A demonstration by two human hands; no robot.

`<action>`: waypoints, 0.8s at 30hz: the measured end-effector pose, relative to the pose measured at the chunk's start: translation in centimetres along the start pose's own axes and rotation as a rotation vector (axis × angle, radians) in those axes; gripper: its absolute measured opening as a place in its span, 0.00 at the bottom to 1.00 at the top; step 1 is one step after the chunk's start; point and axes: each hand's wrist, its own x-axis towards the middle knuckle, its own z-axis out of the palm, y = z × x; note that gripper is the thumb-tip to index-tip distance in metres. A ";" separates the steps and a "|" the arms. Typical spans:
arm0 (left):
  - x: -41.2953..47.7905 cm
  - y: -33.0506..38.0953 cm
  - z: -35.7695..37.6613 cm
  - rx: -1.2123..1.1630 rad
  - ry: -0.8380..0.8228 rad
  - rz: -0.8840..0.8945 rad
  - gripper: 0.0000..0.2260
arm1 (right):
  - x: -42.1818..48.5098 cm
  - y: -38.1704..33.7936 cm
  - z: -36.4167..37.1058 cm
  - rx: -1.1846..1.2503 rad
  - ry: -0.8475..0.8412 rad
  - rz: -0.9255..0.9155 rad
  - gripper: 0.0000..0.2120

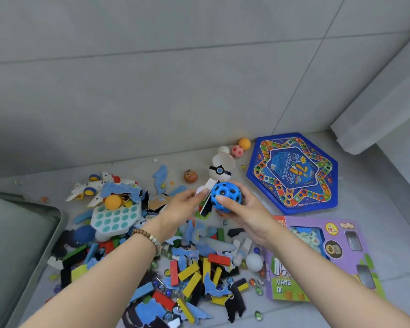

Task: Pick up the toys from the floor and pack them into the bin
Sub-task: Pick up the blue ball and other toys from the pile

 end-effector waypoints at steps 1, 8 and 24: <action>-1.0 1.0 -1.1 -0.029 0.036 0.013 0.20 | 0.0 -1.4 1.4 0.028 -0.010 -0.010 0.27; -12.7 8.0 -13.2 -0.219 0.185 0.170 0.18 | -4.1 -12.8 14.9 0.000 -0.239 -0.106 0.24; -39.7 -12.0 -39.8 -0.466 0.829 0.017 0.14 | -13.3 -3.1 55.4 -0.475 -0.643 0.100 0.21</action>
